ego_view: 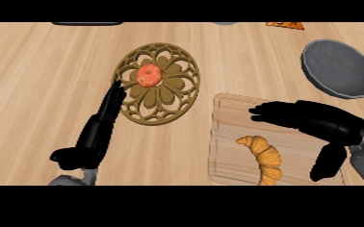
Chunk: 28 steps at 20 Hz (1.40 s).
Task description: Pick the croissant from the cutting board and place it in the pan
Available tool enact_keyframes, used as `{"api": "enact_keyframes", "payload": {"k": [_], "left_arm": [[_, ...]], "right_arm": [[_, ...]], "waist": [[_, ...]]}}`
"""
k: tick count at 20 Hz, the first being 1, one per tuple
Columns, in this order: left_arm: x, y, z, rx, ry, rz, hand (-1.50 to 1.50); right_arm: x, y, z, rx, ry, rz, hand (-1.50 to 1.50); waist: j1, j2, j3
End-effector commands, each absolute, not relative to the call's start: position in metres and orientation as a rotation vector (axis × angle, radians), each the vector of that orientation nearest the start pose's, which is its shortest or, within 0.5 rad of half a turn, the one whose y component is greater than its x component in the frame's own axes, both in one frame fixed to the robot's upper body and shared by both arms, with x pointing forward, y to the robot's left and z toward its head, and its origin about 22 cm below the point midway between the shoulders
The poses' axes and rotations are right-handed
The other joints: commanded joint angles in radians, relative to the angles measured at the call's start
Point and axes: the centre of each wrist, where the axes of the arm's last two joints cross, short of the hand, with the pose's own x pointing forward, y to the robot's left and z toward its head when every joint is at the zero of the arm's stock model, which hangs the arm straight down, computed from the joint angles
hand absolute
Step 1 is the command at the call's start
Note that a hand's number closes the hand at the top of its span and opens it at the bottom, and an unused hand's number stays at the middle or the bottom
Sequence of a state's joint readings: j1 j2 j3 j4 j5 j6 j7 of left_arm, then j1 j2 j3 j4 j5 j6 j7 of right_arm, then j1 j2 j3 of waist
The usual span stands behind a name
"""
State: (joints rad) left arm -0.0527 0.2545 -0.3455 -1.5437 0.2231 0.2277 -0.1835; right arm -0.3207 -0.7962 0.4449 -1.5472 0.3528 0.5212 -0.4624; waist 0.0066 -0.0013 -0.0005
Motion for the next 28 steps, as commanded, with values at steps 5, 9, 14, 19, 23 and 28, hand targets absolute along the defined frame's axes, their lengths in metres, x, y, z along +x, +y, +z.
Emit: {"api": "enact_keyframes", "payload": {"k": [5,9,14,19,23,28], "left_arm": [[0.243,0.193,0.008,-0.059,-1.676,-0.142,0.0],[0.245,0.209,0.006,-0.054,-1.683,-0.126,0.0],[0.23,0.206,0.018,-0.069,-1.684,-0.125,0.0],[0.237,0.197,-0.003,-0.071,-1.702,-0.144,0.0],[0.232,0.199,0.017,-0.036,-1.691,-0.129,0.0],[0.245,0.199,0.016,-0.06,-1.688,-0.135,0.0]], "right_arm": [[0.274,-0.251,0.072,-0.037,-1.344,1.878,-1.5],[0.273,-0.26,0.062,-0.032,-1.323,1.865,-1.5],[0.275,-0.262,0.047,-0.048,-1.277,1.871,-1.5],[0.265,-0.258,0.041,-0.024,-1.337,1.791,-1.5],[0.274,-0.256,0.041,0.005,-1.33,1.79,-1.5],[0.272,-0.24,0.006,-0.038,-1.277,1.835,-1.5]], "waist": [[-0.005,0.001,0.0],[-0.005,0.001,0.0],[-0.001,0.001,0.001],[-0.006,0.001,0.0],[-0.004,0.0,0.0],[-0.005,0.001,0.001]]}}
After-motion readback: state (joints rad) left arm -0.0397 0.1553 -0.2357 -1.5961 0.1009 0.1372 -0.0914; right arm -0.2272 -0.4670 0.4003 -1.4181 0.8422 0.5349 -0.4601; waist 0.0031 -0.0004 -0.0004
